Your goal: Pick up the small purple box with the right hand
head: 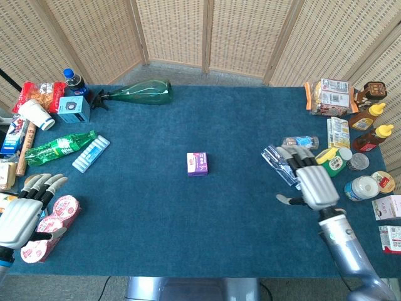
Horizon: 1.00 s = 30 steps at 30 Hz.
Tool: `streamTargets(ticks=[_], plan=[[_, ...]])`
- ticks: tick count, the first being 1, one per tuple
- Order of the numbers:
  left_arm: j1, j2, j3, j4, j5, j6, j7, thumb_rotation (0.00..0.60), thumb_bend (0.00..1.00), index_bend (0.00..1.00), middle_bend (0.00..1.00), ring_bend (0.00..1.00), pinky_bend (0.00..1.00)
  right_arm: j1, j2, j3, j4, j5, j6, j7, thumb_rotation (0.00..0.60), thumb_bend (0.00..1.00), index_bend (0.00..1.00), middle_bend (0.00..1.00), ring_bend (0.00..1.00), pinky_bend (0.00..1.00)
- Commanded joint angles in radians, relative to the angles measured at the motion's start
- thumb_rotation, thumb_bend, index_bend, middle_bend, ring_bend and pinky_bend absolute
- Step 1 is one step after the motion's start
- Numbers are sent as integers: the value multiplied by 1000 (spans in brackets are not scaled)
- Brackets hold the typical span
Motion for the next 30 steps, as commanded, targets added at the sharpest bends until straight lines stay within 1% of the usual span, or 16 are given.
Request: streamTargets(ticks=[1, 5, 8, 12, 23, 30], plan=[[0, 5, 2, -2, 5, -1, -9, 600, 128, 96, 0, 0, 0, 62, -44, 26, 11, 22, -61, -3, 596, 0, 0, 0, 0, 0], [-1, 8, 1, -2, 7, -1, -16, 600, 126, 96, 0, 0, 0, 130, -92, 54, 27, 62, -121, -12, 595, 0, 0, 0, 0, 0], [-2, 9, 1, -3, 7, -4, -20, 600, 128, 96, 0, 0, 0, 180, -133, 77, 43, 99, -166, 6, 597, 0, 0, 0, 0, 0], [-3, 10, -1, -4, 7, -6, -18, 600, 126, 96, 0, 0, 0, 249, -196, 96, 97, 130, -228, 34, 593, 0, 0, 0, 0, 0], [-2, 9, -1, 0, -3, -9, -17, 600, 126, 85, 0, 0, 0, 403, -349, 120, 296, 206, -348, 51, 595, 0, 0, 0, 0, 0], [2, 13, -1, 2, -7, -5, -17, 600, 127, 77, 0, 0, 0, 484, -436, 108, 432, 259, -431, 49, 596, 0, 0, 0, 0, 0]])
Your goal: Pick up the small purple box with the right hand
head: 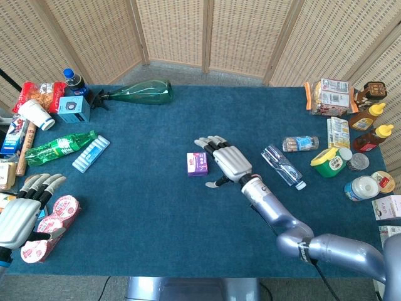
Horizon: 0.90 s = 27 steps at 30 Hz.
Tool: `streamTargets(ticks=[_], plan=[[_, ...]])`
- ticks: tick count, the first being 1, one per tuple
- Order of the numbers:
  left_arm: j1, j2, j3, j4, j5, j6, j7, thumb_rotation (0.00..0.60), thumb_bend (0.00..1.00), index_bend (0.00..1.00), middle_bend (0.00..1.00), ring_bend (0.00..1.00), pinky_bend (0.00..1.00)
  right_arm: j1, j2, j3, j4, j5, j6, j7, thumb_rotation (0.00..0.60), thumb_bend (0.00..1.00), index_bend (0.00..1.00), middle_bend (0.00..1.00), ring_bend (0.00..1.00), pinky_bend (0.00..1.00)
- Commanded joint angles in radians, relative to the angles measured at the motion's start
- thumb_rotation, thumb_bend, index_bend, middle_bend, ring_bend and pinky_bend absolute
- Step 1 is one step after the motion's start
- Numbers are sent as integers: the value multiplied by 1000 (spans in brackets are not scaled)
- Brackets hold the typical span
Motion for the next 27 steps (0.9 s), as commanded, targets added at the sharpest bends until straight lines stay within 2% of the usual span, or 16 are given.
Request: streamTargets(ticks=[1, 12, 19, 20, 23, 25, 27], plan=[[1, 0, 0, 1, -1, 0, 0, 600, 126, 77, 0, 0, 0, 41, -50, -9, 70, 34, -52, -2, 595, 0, 0, 0, 0, 0], [15, 7, 3, 11, -2, 18, -13, 600, 127, 64, 0, 0, 0, 116, -143, -34, 252, 91, -148, 11, 596, 0, 0, 0, 0, 0], [25, 10, 7, 14, 5, 30, -18, 600, 126, 51, 0, 0, 0, 141, -170, -40, 317, 118, -175, 13, 600, 0, 0, 12, 0, 0], [26, 11, 7, 14, 5, 30, -18, 600, 127, 51, 0, 0, 0, 143, -173, -40, 323, 119, -174, 12, 600, 0, 0, 43, 0, 0], [26, 11, 6, 14, 6, 31, -18, 600, 127, 50, 0, 0, 0, 147, -184, -40, 337, 125, -166, 11, 600, 0, 12, 221, 20, 10], [26, 10, 5, 15, 7, 31, -17, 600, 128, 50, 0, 0, 0, 152, -192, -41, 344, 132, -164, 6, 600, 0, 111, 363, 134, 109], [26, 9, 5, 15, 8, 31, -16, 600, 127, 47, 0, 0, 0, 155, -197, -37, 346, 143, -166, 10, 600, 0, 299, 561, 369, 369]])
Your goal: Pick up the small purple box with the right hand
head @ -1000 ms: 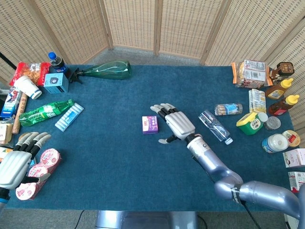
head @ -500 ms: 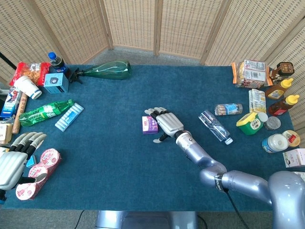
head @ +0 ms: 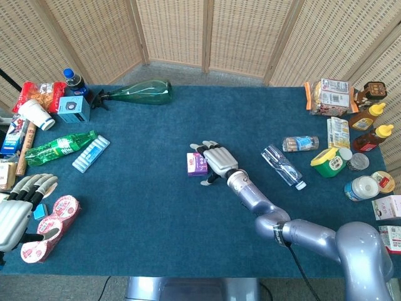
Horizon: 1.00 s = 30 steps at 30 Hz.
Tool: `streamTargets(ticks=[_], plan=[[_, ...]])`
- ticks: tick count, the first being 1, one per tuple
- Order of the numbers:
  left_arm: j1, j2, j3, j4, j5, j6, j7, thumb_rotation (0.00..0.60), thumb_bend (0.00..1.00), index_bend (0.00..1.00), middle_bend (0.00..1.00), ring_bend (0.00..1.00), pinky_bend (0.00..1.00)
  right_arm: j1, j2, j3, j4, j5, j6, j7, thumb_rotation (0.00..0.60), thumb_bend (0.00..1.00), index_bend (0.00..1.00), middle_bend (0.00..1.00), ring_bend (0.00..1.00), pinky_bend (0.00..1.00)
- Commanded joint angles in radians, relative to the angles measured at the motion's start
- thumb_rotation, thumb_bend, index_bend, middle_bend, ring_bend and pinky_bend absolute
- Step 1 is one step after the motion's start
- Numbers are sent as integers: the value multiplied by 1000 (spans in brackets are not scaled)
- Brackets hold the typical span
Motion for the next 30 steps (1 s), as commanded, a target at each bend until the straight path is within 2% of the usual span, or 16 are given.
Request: streamTargets(ticks=[1, 3, 6, 9, 16, 30], plan=[[1, 0, 0, 0, 0, 1, 0, 600, 127, 44, 0, 0, 0, 4, -5, 4, 2, 17, -7, 6, 600, 0, 380, 652, 474, 486], [3, 1, -1, 2, 0, 6, 0, 600, 127, 41, 0, 0, 0, 5, -6, 3, 8, 30, -6, 2, 600, 0, 499, 785, 619, 631], [8, 1, -1, 5, 2, 14, -4, 600, 127, 36, 0, 0, 0, -6, 4, 8, 2, 49, -2, 14, 600, 0, 611, 917, 768, 785], [12, -1, 0, 10, 6, 19, -8, 600, 127, 31, 0, 0, 0, -32, 28, 10, -20, 49, 27, 32, 600, 0, 675, 992, 857, 874], [5, -14, -1, 15, 15, 9, -10, 600, 127, 25, 0, 0, 0, -112, 135, 23, -141, 21, 118, 78, 600, 0, 687, 1000, 887, 888], [-3, -37, 3, 22, 21, -8, -13, 600, 127, 11, 0, 0, 0, -210, 320, 106, -372, 1, 241, 184, 600, 0, 684, 1000, 887, 888]])
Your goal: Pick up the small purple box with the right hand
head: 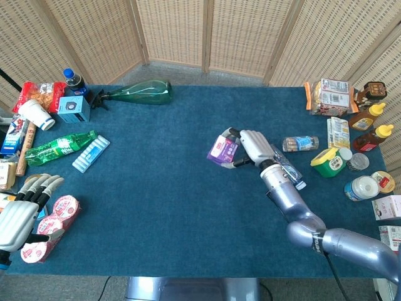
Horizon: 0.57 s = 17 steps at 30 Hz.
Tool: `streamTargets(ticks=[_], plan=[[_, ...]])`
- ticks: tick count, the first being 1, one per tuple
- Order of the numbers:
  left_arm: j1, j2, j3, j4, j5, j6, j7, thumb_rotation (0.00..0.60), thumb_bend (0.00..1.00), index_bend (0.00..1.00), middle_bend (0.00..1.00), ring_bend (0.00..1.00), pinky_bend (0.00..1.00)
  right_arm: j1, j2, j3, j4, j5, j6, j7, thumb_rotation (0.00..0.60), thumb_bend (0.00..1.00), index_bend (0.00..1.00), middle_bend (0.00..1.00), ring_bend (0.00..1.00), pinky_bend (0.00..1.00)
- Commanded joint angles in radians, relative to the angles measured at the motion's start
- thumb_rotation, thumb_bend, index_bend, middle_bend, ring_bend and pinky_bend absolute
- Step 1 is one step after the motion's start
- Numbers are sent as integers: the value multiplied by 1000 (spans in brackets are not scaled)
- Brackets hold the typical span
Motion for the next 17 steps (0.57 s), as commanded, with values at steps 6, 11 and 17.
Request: streamTargets(ticks=[6, 11, 17], plan=[[-5, -4, -2, 0, -2, -6, 1, 600, 126, 10, 0, 0, 0, -51, 74, 50, -73, -8, 48, 90, 600, 0, 682, 1000, 888, 888], [-14, -8, -8, -7, -4, -13, 10, 600, 126, 10, 0, 0, 0, -63, 99, 60, -92, -17, 51, 124, 600, 0, 681, 1000, 888, 889], [-22, -8, -11, -14, -8, -23, 22, 600, 128, 10, 0, 0, 0, -64, 110, 57, -97, -25, 49, 135, 600, 0, 680, 1000, 887, 889]])
